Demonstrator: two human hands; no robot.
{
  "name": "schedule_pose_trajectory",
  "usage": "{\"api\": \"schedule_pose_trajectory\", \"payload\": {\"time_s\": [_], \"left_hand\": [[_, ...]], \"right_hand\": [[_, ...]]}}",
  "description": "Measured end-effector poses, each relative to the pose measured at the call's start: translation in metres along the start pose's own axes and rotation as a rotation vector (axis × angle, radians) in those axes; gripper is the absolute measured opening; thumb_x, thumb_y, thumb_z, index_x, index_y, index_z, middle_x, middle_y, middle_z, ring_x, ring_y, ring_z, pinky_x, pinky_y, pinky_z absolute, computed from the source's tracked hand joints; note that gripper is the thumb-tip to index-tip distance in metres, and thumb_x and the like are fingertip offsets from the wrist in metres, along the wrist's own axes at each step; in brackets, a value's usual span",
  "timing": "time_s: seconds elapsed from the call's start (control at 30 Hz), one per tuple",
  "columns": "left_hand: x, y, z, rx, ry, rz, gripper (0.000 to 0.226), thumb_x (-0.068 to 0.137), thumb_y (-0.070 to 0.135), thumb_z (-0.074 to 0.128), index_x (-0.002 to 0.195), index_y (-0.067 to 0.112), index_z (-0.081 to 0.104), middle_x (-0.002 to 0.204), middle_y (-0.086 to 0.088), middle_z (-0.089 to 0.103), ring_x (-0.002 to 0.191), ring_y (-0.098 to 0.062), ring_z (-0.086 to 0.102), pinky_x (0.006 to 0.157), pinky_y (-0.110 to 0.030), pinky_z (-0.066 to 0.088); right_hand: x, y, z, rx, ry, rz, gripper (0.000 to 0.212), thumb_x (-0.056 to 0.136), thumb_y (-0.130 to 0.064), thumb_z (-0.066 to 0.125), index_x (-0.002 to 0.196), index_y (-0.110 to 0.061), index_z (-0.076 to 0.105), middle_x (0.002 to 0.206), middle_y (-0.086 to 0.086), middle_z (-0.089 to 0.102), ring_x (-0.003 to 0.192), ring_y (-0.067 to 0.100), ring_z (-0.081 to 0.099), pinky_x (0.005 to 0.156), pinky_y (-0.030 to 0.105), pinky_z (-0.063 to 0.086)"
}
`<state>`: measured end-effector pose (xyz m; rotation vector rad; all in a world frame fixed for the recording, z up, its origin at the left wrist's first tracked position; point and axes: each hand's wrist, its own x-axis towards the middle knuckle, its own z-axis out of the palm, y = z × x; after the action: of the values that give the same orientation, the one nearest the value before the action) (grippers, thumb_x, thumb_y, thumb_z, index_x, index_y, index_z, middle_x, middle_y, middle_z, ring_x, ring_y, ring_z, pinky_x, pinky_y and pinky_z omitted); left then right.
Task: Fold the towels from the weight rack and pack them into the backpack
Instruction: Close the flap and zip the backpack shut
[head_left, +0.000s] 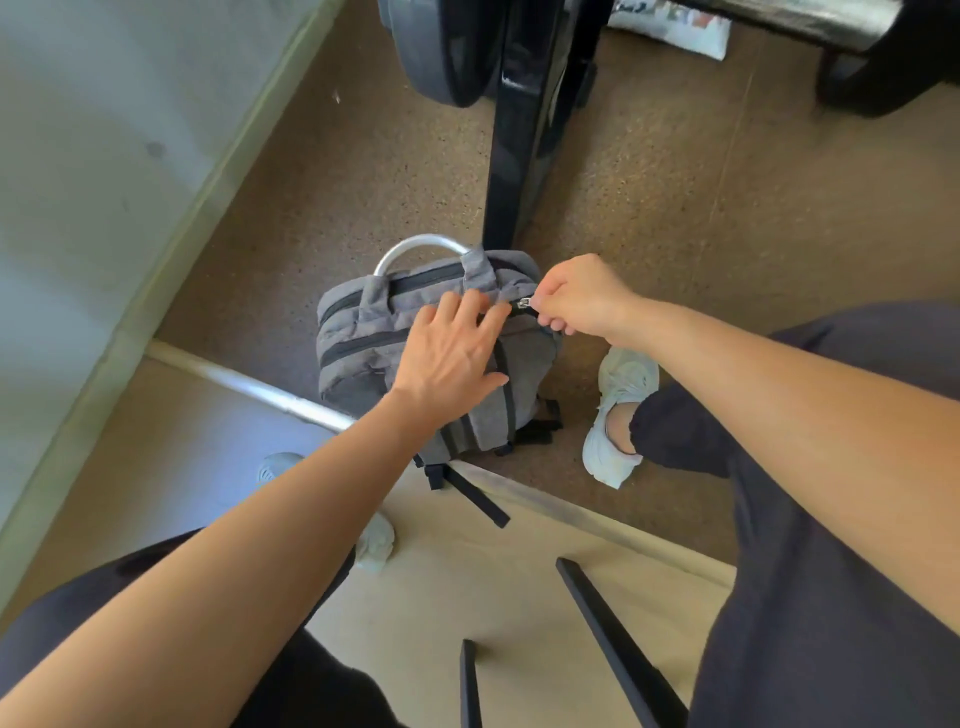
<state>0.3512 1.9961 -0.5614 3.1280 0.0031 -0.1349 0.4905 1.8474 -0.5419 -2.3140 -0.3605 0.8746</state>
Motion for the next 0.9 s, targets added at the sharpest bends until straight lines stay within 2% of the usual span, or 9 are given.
{"api": "schedule_pose_trajectory", "payload": {"time_s": [0.13,0.27,0.4,0.5,0.6,0.7,0.77,0.9], "left_hand": [[0.013,0.006,0.001,-0.050,0.065,-0.040,0.042,0.083,0.037,0.082,0.106,0.010,0.059,0.100,-0.010,0.061,0.089,-0.032,0.062,0.063,-0.041,0.047],[0.019,0.003,0.001,-0.063,0.099,-0.014,0.026,0.089,0.023,0.078,0.100,0.009,0.059,0.094,-0.011,0.060,0.080,-0.032,0.061,0.051,-0.037,0.038],[0.019,0.000,-0.002,-0.067,0.110,-0.009,0.018,0.092,0.020,0.073,0.099,0.012,0.058,0.094,-0.009,0.058,0.078,-0.031,0.060,0.048,-0.034,0.031],[0.017,-0.002,-0.007,-0.065,0.109,-0.018,0.016,0.094,0.021,0.071,0.100,0.013,0.058,0.095,-0.008,0.058,0.079,-0.030,0.059,0.048,-0.033,0.030],[0.015,0.000,-0.009,-0.061,0.096,-0.017,0.017,0.093,0.023,0.072,0.098,0.014,0.057,0.094,-0.007,0.057,0.078,-0.029,0.058,0.047,-0.032,0.028],[0.013,0.000,-0.010,-0.077,0.086,-0.023,0.019,0.094,0.026,0.071,0.097,0.015,0.055,0.094,-0.005,0.056,0.080,-0.028,0.059,0.047,-0.032,0.027],[0.012,-0.001,-0.009,-0.084,0.089,-0.016,0.020,0.094,0.027,0.071,0.095,0.016,0.055,0.094,-0.004,0.055,0.079,-0.028,0.059,0.047,-0.031,0.025],[0.011,0.002,-0.006,-0.112,0.089,0.017,0.021,0.093,0.027,0.072,0.094,0.015,0.055,0.092,-0.004,0.055,0.079,-0.028,0.059,0.046,-0.031,0.028]], "right_hand": [[-0.006,0.005,-0.002,0.048,-0.056,-0.059,0.009,0.097,-0.019,0.064,0.090,-0.017,0.071,0.081,0.001,0.073,0.071,0.011,0.067,0.057,0.020,0.048],[-0.006,0.012,-0.003,0.075,-0.013,-0.064,0.010,0.097,-0.020,0.064,0.092,-0.015,0.072,0.079,0.002,0.074,0.069,0.012,0.067,0.057,0.022,0.048],[0.002,0.024,-0.008,0.064,0.040,0.013,0.015,0.098,-0.020,0.063,0.090,-0.012,0.072,0.079,0.005,0.073,0.070,0.015,0.066,0.063,0.026,0.050],[0.011,0.042,-0.010,0.082,0.037,0.180,0.013,0.099,-0.021,0.063,0.097,-0.010,0.071,0.085,0.007,0.071,0.069,0.015,0.063,0.057,0.023,0.048],[0.021,0.063,0.006,0.104,-0.002,0.377,0.022,0.100,-0.024,0.061,0.109,-0.005,0.069,0.079,0.005,0.066,0.064,0.012,0.058,0.052,0.022,0.045],[0.029,0.085,0.034,0.074,0.016,0.446,0.026,0.098,-0.024,0.063,0.109,-0.002,0.071,0.086,0.011,0.071,0.070,0.021,0.067,0.063,0.033,0.060],[0.031,0.093,0.048,0.009,0.021,0.462,0.022,0.098,-0.020,0.061,0.105,-0.001,0.070,0.092,0.014,0.073,0.077,0.027,0.072,0.070,0.040,0.064],[0.033,0.090,0.061,-0.101,-0.005,0.473,0.015,0.097,-0.014,0.060,0.100,-0.002,0.069,0.093,0.015,0.072,0.077,0.026,0.072,0.055,0.031,0.058]]}}
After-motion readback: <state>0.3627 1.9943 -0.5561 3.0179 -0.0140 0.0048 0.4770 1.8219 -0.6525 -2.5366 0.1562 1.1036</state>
